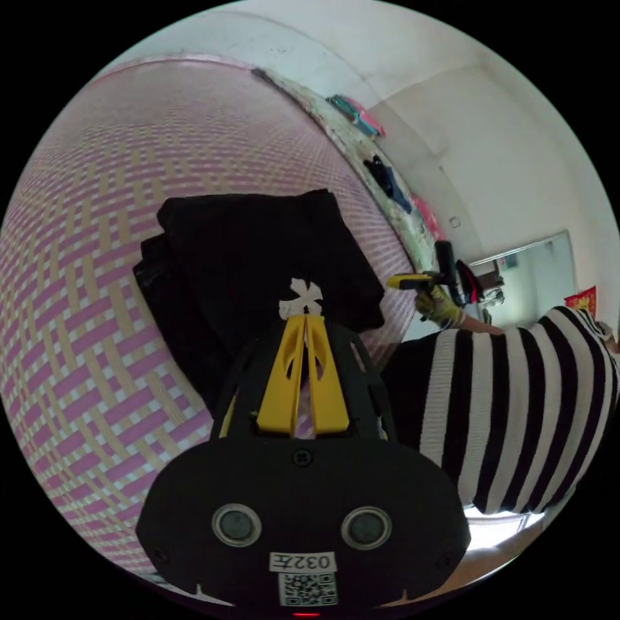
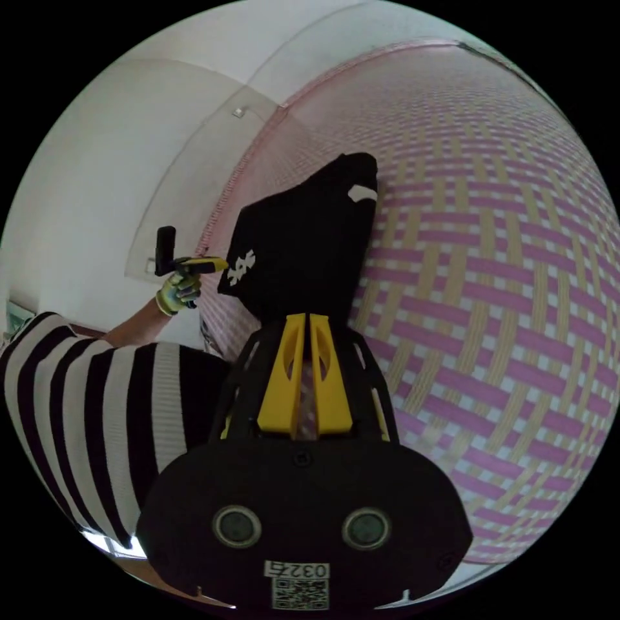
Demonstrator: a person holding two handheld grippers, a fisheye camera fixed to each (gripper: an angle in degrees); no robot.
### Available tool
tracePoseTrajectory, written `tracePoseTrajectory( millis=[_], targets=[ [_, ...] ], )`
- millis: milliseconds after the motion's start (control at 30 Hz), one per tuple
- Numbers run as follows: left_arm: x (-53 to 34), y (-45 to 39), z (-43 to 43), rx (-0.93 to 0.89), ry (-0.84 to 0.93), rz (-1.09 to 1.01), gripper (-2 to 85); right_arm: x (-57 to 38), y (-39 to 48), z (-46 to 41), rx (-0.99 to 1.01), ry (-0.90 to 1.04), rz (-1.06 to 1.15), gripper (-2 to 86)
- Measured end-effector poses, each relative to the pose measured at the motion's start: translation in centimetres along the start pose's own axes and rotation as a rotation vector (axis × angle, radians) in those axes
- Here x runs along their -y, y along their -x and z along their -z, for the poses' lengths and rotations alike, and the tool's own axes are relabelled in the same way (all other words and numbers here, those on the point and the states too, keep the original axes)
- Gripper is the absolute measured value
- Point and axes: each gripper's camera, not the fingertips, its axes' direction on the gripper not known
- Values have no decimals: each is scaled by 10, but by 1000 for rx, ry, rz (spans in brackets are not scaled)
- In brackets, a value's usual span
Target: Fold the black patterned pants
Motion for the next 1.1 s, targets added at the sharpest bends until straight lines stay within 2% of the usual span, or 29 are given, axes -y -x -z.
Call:
tracePoseTrajectory(
  millis=[33,200,300,367,500,833,1100],
  targets=[
    [3,5,-5,51,49,25,-9,8,5,-1,3,32,11,-9],
    [6,28,10,-61,-30,122,-9,18,20,1,-48,211,21,-8],
    [-6,45,48,-113,-202,245,-8,26,28,44,83,112,-25,-1],
    [-32,83,78,-150,-324,463,-2,35,18,84,188,-5,-122,20],
    [-47,133,96,-96,-219,684,28,59,7,112,202,37,-199,61],
    [-33,212,123,-480,-218,603,88,113,18,147,434,172,-324,95],
    [0,249,122,-559,-120,462,108,155,104,147,404,303,-256,116]
  ],
)
